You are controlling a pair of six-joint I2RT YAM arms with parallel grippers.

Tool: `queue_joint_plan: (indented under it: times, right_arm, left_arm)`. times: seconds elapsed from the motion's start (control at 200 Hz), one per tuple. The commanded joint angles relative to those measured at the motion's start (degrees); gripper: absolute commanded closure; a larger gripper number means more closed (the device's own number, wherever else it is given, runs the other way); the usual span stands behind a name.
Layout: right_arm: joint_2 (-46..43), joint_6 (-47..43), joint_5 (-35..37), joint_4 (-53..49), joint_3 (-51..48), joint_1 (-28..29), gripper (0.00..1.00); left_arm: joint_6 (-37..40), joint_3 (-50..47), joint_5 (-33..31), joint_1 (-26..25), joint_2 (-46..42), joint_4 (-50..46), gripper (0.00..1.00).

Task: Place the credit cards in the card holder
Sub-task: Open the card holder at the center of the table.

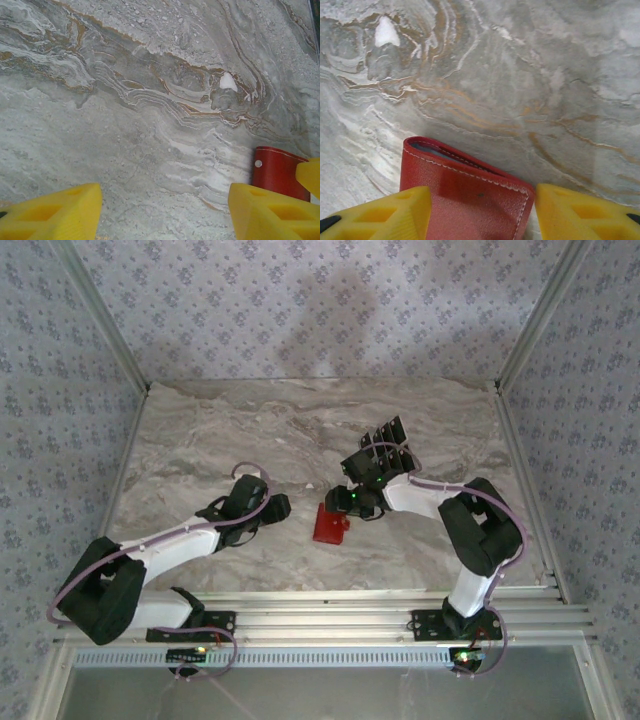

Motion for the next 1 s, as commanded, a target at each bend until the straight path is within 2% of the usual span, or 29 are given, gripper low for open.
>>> queue_joint_plan:
  times: [0.0, 0.355, 0.645, 0.999]
  right_arm:
    - [-0.83, 1.2, -1.92, 0.24, 1.5, 0.47, 0.42]
    - [-4.78, 1.47, -1.52, -1.92, 3.91, 3.28, 0.43]
    - [-4.35, 3.56, -3.29, -0.9, 5.5, 4.99, 0.44]
    - [-4.37, 8.68, -4.15, 2.03, 5.89, 7.29, 0.44]
  left_arm:
    - [0.85, 1.28, 0.6, 0.26, 0.26, 0.65, 0.32]
    - [1.29, 0.83, 0.64, 0.3, -1.33, 0.06, 0.32]
    - [2.11, -0.62, 1.74, 0.29, -3.96, 0.42, 0.32]
    - [2.15, -8.93, 5.11, -0.03, -16.19, 0.03, 0.32]
